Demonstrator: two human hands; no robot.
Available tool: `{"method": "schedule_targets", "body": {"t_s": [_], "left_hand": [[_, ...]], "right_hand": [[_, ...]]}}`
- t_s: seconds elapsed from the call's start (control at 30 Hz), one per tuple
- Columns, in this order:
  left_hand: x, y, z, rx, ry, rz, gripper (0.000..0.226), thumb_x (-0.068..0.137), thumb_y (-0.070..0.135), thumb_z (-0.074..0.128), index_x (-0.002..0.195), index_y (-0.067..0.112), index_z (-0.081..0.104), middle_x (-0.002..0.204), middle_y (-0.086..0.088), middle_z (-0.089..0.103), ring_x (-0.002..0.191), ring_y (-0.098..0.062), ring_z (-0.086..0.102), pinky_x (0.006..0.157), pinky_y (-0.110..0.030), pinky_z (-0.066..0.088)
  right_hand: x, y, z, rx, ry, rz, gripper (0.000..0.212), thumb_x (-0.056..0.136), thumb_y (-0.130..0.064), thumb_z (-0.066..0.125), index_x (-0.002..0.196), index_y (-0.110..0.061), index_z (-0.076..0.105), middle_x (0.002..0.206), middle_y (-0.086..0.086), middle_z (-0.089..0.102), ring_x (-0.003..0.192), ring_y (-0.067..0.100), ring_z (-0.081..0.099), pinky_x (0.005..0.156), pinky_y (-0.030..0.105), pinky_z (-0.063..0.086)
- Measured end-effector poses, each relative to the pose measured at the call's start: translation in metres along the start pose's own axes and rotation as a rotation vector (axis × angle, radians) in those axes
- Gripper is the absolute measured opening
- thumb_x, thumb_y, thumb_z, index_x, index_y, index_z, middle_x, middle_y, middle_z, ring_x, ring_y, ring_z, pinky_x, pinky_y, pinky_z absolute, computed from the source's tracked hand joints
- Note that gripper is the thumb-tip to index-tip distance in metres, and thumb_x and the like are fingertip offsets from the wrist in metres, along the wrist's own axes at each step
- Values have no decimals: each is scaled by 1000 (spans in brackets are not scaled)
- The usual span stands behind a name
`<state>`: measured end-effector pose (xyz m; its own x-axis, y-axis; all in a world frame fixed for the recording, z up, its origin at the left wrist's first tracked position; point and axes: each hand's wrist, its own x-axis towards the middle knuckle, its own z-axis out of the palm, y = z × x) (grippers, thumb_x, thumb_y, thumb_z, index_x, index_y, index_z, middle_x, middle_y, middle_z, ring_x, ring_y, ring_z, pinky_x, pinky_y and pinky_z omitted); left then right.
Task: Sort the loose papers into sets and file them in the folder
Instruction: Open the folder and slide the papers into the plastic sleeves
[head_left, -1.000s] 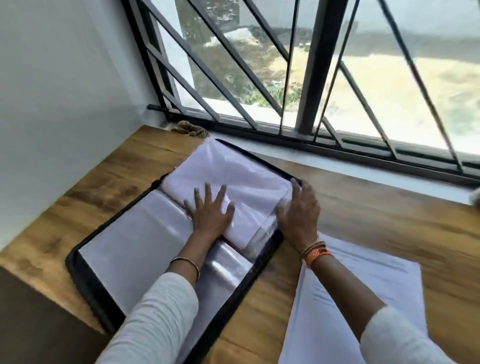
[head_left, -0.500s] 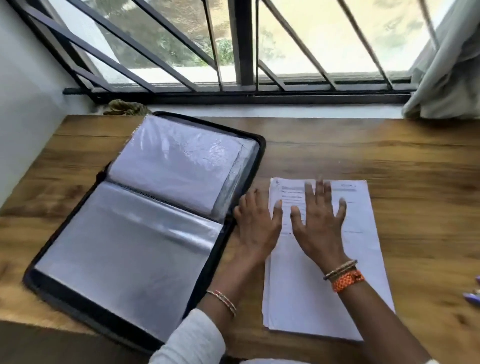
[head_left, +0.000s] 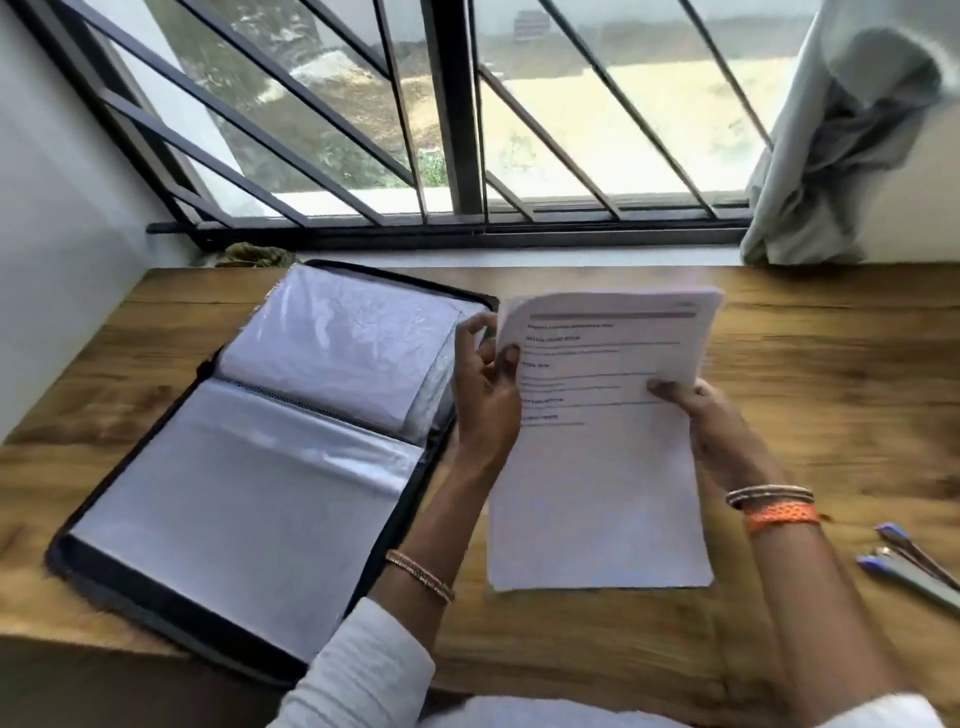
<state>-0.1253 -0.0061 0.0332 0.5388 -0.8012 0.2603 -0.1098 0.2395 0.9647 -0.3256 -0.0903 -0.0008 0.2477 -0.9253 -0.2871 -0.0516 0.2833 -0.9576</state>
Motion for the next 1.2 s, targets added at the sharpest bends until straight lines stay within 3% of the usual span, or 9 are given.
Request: {"method": "schedule_targets", "body": {"t_s": [0.17, 0.33, 0.43, 0.53, 0.63, 0.77, 0.87, 1.03, 1.2], "left_hand": [[28, 76, -18, -40, -88, 319, 12, 91, 20, 54, 103, 20, 52, 82, 3, 68, 71, -9, 64, 57, -24, 52], [9, 11, -34, 349, -166, -76, 14, 88, 31, 65, 99, 25, 60, 79, 12, 66, 70, 8, 59, 68, -22, 46], [-3, -24, -35, 565, -65, -123, 14, 95, 21, 57, 103, 11, 63, 75, -1, 63, 72, -12, 60, 62, -26, 38], [-3, -12, -29, 693, 16, -36, 28, 93, 20, 56, 119, 12, 58, 98, -9, 70, 91, -32, 62, 69, -34, 46], [-8, 4, -28, 725, 33, 17, 29, 92, 15, 53, 120, 12, 59, 105, -11, 70, 94, -34, 63, 74, -36, 48], [-35, 17, -31, 889, 64, -56, 28, 90, 12, 49, 115, 11, 62, 100, -18, 68, 93, -39, 60, 73, -39, 45], [-64, 23, -30, 837, -30, -104, 23, 86, 24, 54, 101, 16, 69, 99, -10, 69, 87, -27, 66, 71, -37, 52], [-97, -7, -73, 474, 146, -196, 35, 84, 39, 48, 70, 21, 74, 56, 13, 64, 57, 0, 61, 56, -21, 47], [-110, -54, -170, 1233, 80, -231, 42, 80, 57, 49, 99, 21, 61, 105, 1, 60, 98, -23, 52, 78, -34, 40]], "right_hand": [[-13, -57, 2, 157, -170, -363, 26, 65, -19, 79, 90, -16, 73, 87, -5, 75, 77, 8, 69, 63, 24, 56], [-16, -42, 38, -10, 57, -452, 12, 85, -13, 70, 96, -17, 68, 86, -9, 73, 81, 9, 65, 72, 37, 55], [-17, -20, 51, -362, 182, -541, 64, 89, -21, 65, 144, -18, 34, 117, 6, 63, 93, 15, 59, 75, 35, 53], [-28, -29, 64, -575, 168, -769, 101, 87, 3, 59, 149, -35, -12, 153, 19, 28, 91, 10, 52, 73, 21, 48], [-37, -40, 82, -684, 122, -808, 94, 82, 15, 52, 151, -33, 12, 158, 24, 8, 94, 26, 51, 66, 21, 49], [-37, -41, 98, -655, -94, -319, 20, 92, -17, 56, 108, -18, 68, 112, 13, 66, 86, 19, 63, 72, 19, 47], [-37, -37, 119, -696, -287, -110, 51, 86, -54, 58, 60, -10, 53, 58, 2, 56, 58, 17, 56, 58, 30, 44], [-48, -17, 146, -1092, -187, -265, 19, 81, -23, 57, 70, -7, 59, 76, 15, 62, 79, 37, 63, 58, 29, 39], [-58, -19, 165, -1353, -204, -426, 21, 89, -23, 55, 98, -6, 65, 104, 17, 62, 95, 38, 62, 73, 35, 46]]}}
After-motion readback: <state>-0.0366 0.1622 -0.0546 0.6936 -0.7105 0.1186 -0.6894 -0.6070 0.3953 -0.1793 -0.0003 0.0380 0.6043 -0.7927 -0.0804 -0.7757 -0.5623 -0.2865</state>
